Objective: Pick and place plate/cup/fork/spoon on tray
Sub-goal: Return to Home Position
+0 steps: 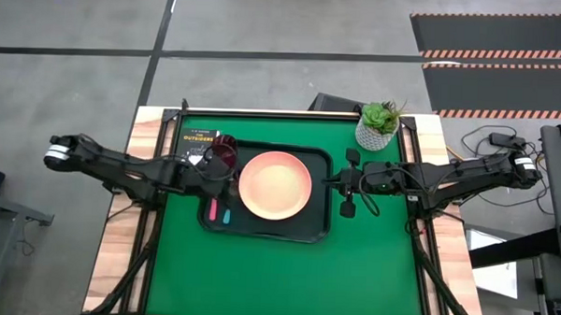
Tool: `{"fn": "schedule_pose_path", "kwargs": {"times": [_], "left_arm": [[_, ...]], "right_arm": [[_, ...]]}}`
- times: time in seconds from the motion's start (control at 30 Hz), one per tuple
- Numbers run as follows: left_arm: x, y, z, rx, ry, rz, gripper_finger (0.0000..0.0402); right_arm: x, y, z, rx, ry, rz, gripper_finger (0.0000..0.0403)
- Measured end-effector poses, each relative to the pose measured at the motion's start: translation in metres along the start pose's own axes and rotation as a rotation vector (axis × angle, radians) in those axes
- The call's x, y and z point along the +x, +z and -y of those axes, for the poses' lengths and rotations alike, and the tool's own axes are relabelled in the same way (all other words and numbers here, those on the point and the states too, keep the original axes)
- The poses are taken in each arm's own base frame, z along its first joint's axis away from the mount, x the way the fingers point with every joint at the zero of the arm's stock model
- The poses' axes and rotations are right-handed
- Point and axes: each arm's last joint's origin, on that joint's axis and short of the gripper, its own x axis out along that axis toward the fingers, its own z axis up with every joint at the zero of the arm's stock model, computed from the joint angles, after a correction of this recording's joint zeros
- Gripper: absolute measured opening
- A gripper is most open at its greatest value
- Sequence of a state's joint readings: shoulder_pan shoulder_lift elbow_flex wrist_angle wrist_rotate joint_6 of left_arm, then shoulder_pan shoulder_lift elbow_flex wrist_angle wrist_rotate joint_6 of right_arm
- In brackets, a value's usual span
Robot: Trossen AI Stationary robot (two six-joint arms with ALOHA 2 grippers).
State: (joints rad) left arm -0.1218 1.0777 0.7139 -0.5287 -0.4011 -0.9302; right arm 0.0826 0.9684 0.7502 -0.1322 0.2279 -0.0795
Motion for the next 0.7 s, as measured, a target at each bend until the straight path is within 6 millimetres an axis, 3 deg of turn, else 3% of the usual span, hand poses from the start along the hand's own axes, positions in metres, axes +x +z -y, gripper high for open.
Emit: {"fn": "schedule_pose_path", "kwargs": {"times": [0.37,0.53,0.7], "left_arm": [[-0.028,-0.001,0.016,0.565,-0.301,0.093,0.0016],[-0.037,-0.007,0.010,0.671,-0.345,0.129,0.0015],[-0.042,-0.017,-0.010,0.651,-0.389,0.193,0.0015]], "right_arm": [[0.000,-0.003,0.000,0.027,0.002,-0.021,0.0009],[0.001,-0.008,-0.001,0.055,0.012,-0.037,0.0009],[0.003,-0.012,-0.006,0.023,0.081,-0.032,0.0009]]}}
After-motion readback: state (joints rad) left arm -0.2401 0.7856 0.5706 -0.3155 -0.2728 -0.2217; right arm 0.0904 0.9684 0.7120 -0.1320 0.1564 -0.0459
